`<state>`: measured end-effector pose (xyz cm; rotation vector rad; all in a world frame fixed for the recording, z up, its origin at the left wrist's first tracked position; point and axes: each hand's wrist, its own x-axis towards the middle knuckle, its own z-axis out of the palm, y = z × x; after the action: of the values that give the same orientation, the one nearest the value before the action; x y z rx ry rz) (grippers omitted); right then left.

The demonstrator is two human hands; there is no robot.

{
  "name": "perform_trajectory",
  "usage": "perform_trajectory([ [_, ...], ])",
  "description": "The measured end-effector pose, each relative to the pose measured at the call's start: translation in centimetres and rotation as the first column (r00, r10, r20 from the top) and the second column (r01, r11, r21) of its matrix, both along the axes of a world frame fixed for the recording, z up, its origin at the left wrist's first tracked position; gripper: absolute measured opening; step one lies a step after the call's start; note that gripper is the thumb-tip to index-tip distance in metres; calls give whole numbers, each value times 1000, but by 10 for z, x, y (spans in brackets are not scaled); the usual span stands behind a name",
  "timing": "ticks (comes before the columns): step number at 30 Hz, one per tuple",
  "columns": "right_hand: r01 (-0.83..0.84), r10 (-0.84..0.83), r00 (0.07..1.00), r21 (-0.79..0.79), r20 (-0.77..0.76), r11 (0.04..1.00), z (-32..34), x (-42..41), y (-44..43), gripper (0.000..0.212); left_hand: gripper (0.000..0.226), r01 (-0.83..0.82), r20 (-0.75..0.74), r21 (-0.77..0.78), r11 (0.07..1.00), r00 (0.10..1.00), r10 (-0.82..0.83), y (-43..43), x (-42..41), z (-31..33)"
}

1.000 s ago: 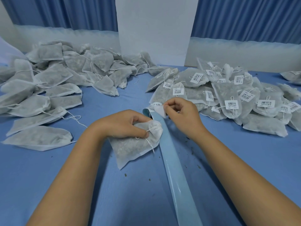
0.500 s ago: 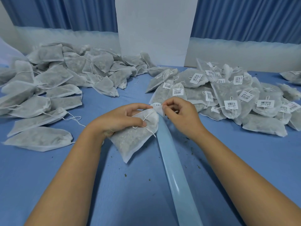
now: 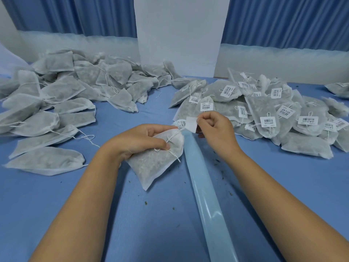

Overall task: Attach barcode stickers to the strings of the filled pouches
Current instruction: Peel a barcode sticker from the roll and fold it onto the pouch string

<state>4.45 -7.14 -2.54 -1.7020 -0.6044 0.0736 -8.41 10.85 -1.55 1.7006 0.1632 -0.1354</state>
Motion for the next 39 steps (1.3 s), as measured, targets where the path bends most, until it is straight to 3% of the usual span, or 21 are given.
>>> perform_trajectory([
  [6, 115, -101, 983, 80, -156, 990, 4, 6, -1, 16, 46, -10, -25, 5, 1000, 1000, 10, -1, -1, 1],
  [10, 126, -117, 987, 78, -109, 989, 7, 4, -3, 16, 45, -19, 28, 17, 1000, 999, 18, 2, -10, 7],
  [15, 71, -57, 995, 166, -88, 984, 14, -4, -3, 10, 46, -181, 142, -77, 981, 971, 190, 3, -18, 18],
  [19, 32, -16, 997, 230, -72, 973, 20, -10, -4, 6, 42, -337, 144, -48, 940, 929, 340, 0, -16, 23],
  [22, 5, 4, 999, 219, -43, 976, 21, -12, -4, 8, 35, -418, 95, -13, 908, 904, 418, 10, -22, 26],
  [27, -36, 44, 998, 162, -45, 986, 18, -12, -3, 12, 22, -397, -11, 75, 915, 917, 399, 24, -33, 24],
  [30, -68, 75, 996, 136, -49, 988, 16, -13, -1, 12, 15, -419, 0, 61, 906, 908, 419, 20, -29, 24],
  [34, -58, 67, 996, 140, -58, 988, 15, -15, -1, 10, 33, -483, 54, -61, 873, 872, 486, 6, -14, 21],
  [37, -5, 44, 988, 258, -147, 966, 19, -19, 1, 10, 33, -532, 60, -115, 839, 839, 540, -6, -3, 15],
  [39, -18, 130, 956, 395, -261, 919, 24, -22, 2, 8, 29, -570, 78, -92, 817, 813, 577, -13, 4, 9],
])
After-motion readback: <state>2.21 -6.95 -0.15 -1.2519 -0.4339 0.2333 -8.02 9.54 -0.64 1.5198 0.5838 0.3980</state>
